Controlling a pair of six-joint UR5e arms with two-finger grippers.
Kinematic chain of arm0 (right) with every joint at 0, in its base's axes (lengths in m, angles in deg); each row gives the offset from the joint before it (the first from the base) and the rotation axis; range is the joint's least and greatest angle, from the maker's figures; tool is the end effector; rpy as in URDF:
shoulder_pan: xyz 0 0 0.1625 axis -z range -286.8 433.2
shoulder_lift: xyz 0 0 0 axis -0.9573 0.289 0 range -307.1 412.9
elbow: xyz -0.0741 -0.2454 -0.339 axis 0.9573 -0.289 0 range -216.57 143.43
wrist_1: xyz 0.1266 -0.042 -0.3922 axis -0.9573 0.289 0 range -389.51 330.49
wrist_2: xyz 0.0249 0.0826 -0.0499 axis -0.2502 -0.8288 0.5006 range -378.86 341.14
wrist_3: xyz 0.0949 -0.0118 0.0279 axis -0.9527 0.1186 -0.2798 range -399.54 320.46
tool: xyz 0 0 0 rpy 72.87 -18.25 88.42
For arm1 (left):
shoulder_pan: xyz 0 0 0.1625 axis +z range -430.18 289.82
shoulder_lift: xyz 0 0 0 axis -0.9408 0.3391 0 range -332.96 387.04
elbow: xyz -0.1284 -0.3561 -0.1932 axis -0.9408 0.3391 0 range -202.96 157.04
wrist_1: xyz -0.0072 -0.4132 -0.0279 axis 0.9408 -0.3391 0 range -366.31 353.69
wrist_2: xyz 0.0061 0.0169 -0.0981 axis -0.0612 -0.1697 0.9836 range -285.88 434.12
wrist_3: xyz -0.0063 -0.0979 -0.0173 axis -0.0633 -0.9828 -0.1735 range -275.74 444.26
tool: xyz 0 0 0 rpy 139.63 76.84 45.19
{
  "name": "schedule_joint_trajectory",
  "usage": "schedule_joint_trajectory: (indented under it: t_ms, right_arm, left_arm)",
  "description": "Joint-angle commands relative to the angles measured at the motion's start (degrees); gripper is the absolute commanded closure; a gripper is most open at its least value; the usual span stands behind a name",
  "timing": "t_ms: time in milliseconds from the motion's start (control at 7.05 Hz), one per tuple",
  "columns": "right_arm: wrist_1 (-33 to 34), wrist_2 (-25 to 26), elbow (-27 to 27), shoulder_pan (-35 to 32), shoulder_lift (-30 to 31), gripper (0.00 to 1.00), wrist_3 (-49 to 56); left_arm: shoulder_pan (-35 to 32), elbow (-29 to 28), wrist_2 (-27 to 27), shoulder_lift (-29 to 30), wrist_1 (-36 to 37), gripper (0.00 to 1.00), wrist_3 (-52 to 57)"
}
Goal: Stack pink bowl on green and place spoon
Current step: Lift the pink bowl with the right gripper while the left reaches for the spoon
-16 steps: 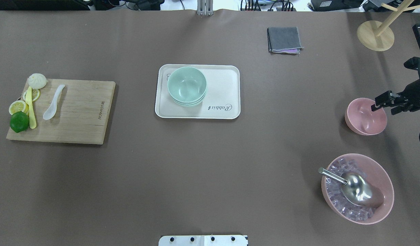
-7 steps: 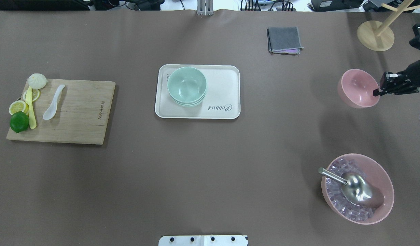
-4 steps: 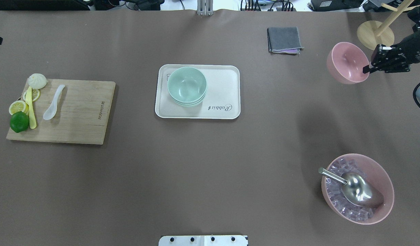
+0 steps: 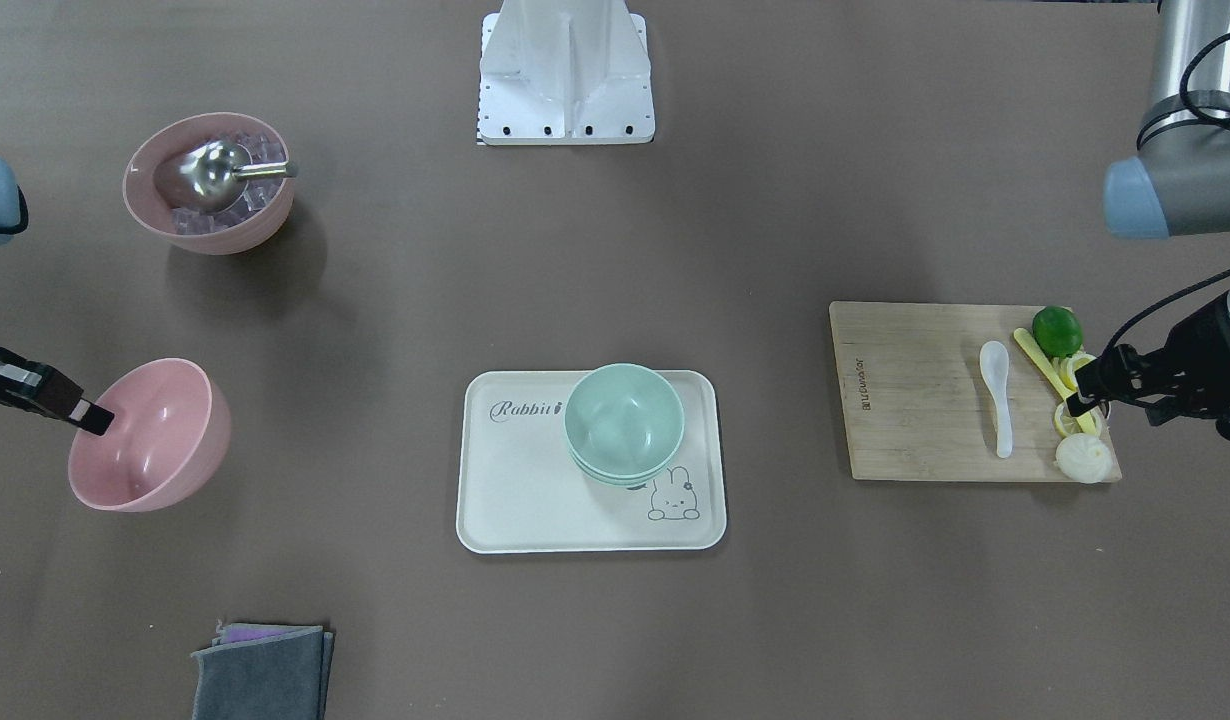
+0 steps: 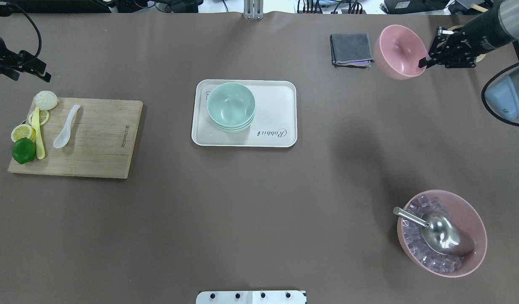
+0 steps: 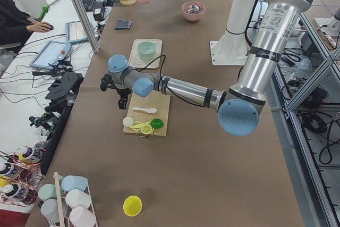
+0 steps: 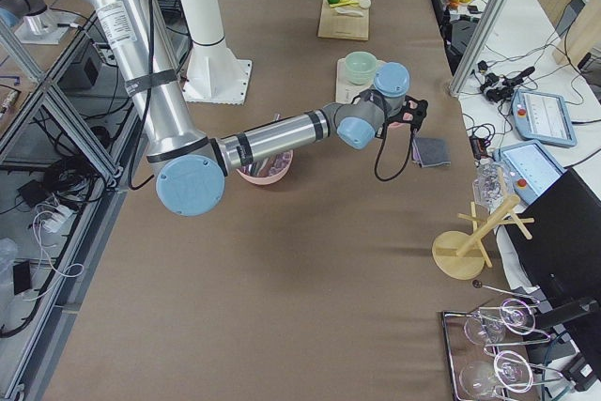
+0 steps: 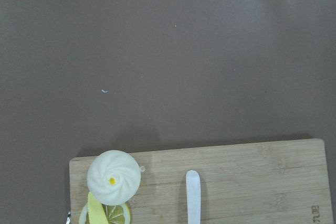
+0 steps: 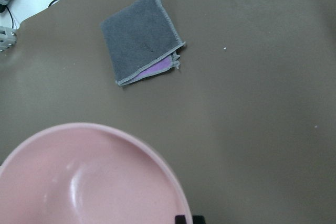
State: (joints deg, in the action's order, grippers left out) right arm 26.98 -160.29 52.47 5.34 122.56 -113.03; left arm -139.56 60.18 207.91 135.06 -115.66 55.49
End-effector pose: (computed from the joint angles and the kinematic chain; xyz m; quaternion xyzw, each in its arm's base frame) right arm -0.1851 -0.6021 0.3889 -0.0184 -0.5582 0.1754 0.8108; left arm 0.1647 -0.6204 0.5020 0.0715 0.4289 0.0342 0.8999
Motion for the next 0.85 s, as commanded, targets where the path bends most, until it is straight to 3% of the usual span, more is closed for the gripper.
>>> schedule_joint_trajectory:
  t_ms: [0, 426, 710]
  right_arm:
    - [-0.07, 3.86, 0.08, 4.47, -3.55, 1.0, -5.24]
    - [-0.15, 8.62, 0.08, 8.97, -6.46, 1.0, -9.9]
    - [-0.24, 8.89, 0.08, 9.5, -6.82, 1.0, -10.62]
  left_arm:
    - [3.53, -2.19, -4.56, 0.09, -2.89, 0.03, -2.93]
    - [8.02, -2.45, -5.82, -0.44, -6.03, 0.03, -9.43]
    - [11.8, -3.33, -9.59, -0.62, -8.69, 0.06, -13.49]
